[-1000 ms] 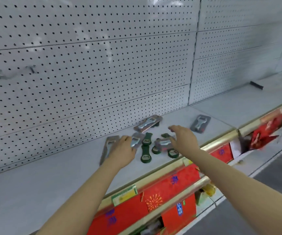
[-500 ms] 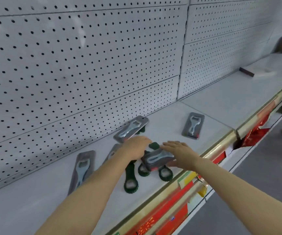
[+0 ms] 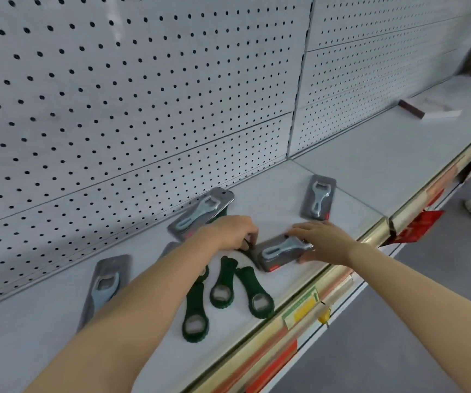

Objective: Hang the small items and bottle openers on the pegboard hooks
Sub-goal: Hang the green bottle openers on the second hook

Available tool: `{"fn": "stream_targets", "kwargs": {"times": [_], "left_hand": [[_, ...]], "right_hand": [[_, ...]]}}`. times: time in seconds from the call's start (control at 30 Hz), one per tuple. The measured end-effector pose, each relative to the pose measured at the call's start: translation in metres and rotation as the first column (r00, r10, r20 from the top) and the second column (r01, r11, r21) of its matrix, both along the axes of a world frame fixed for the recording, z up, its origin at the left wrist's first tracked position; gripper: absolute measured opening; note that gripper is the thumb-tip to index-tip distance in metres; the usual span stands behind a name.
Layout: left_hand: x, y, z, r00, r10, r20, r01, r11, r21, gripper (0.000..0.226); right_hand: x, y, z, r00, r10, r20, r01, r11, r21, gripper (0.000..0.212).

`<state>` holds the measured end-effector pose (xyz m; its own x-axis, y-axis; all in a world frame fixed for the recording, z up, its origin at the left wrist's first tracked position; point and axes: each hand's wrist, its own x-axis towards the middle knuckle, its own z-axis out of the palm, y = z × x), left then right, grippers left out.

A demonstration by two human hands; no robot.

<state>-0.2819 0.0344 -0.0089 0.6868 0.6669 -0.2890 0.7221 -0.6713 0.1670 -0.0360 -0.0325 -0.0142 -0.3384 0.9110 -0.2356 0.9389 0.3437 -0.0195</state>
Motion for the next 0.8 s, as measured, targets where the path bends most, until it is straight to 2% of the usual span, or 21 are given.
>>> {"fn": "stream_targets", "kwargs": {"times": [0.13, 0.27, 0.3, 0.37, 0.4, 0.43, 0.47, 0.53, 0.57, 0.67, 0.73, 0.8], "left_hand": [[0.004, -0.002, 0.001, 0.991, 0.117, -0.056, -0.122, 0.989, -0.082, 0.054], [0.007, -0.004, 0.002, 0.976, 0.190, -0.110, -0.204, 0.971, -0.128, 0.045], [0.006, -0.003, 0.002, 0.972, 0.206, -0.113, -0.221, 0.965, -0.141, 0.042], [0.001, -0.005, 0.006, 0.966, 0.237, -0.105, -0.251, 0.955, -0.158, 0.041], [-0.002, -0.007, 0.009, 0.965, 0.242, -0.104, -0.256, 0.954, -0.155, 0.041], [-0.005, -0.010, 0.011, 0.966, 0.237, -0.103, -0.251, 0.957, -0.147, 0.040], [-0.009, -0.011, 0.012, 0.968, 0.227, -0.103, -0.240, 0.961, -0.135, 0.037], [-0.017, -0.015, 0.015, 0.968, 0.228, -0.103, -0.238, 0.965, -0.108, 0.032], [-0.020, -0.018, 0.016, 0.964, 0.248, -0.094, -0.257, 0.961, -0.105, 0.029], [-0.030, -0.028, 0.018, 0.901, 0.427, 0.074, -0.402, 0.888, -0.221, 0.022], [-0.035, -0.037, 0.020, 0.834, 0.513, 0.202, -0.451, 0.845, -0.287, 0.011], [-0.039, -0.045, 0.020, 0.772, 0.564, 0.294, -0.488, 0.822, -0.294, 0.009]], "right_hand": [[0.006, 0.020, -0.006, 1.000, -0.026, -0.003, 0.026, 1.000, 0.017, 0.068], [-0.001, 0.019, -0.013, 0.992, -0.123, 0.001, 0.123, 0.990, 0.071, 0.066], [-0.006, 0.012, -0.014, 0.988, -0.150, -0.042, 0.155, 0.977, 0.149, 0.062], [-0.021, -0.010, -0.016, 0.957, -0.145, -0.252, 0.227, 0.914, 0.336, 0.041], [-0.030, -0.023, -0.015, 0.928, -0.120, -0.354, 0.256, 0.894, 0.368, 0.031], [-0.041, -0.036, -0.011, 0.904, -0.121, -0.409, 0.262, 0.915, 0.308, 0.030], [-0.053, -0.048, -0.007, 0.895, -0.162, -0.417, 0.256, 0.949, 0.182, 0.038], [-0.075, -0.062, -0.002, 0.935, -0.231, -0.267, 0.218, 0.973, -0.079, 0.061], [-0.085, -0.066, 0.001, 0.958, -0.223, -0.183, 0.201, 0.971, -0.129, 0.070], [-0.107, -0.071, 0.005, 0.980, -0.189, -0.055, 0.179, 0.973, -0.145, 0.079], [-0.115, -0.073, 0.005, 0.977, -0.211, -0.045, 0.201, 0.966, -0.165, 0.072], [-0.120, -0.077, 0.003, 0.970, -0.241, -0.041, 0.231, 0.958, -0.170, 0.058]]}}
